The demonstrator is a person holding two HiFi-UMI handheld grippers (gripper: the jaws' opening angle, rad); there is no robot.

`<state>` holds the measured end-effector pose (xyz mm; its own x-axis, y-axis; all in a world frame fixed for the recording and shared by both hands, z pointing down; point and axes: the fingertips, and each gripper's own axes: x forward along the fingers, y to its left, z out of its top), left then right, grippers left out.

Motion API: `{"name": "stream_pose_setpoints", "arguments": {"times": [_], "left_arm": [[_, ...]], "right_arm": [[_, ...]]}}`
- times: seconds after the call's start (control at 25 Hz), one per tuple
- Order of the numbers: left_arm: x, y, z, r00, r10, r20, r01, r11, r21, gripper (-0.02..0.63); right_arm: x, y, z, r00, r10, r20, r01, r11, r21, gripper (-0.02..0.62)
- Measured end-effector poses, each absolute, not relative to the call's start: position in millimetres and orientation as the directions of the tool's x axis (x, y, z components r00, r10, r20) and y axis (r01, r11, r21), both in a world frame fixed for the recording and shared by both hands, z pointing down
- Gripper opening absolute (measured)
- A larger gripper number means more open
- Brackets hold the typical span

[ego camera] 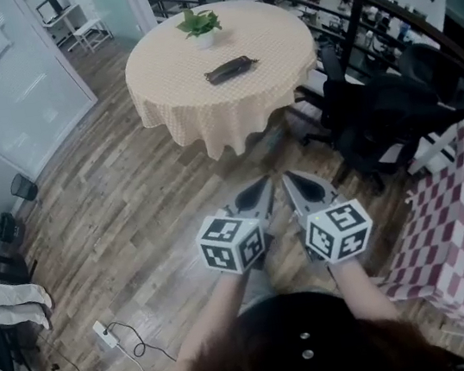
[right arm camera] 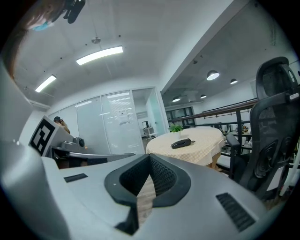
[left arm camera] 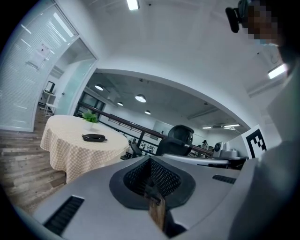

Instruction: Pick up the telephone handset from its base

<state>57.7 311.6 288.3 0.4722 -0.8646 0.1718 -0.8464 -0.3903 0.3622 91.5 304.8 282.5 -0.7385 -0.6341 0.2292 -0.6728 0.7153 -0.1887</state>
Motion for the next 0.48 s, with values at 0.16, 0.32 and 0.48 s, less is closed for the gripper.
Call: {"name": "stream_pose_setpoints", "arguments": {"times": [0.16, 0.32, 0.48], "left_arm": [[32, 274, 289, 0.461, -0.871, 0.168, -0.849, -0.378, 0.371, 0.005], [12, 239, 287, 0.466, -0.867, 0.175, -0.847, -0.381, 0.370, 0.005], [-2, 205, 290, 0.502, -0.846, 0.178, -0.827, -0.410, 0.385, 0.005]], "right_arm": [[74, 271, 285, -0.733, -0.637, 0.238, -0.677, 0.716, -0.169, 0.008], [57, 237, 285, -0.723, -0.648, 0.239, -0.689, 0.702, -0.180, 0.008], [38, 204, 288, -0.711, -0.656, 0.253, -0.700, 0.694, -0.169, 0.009]]}}
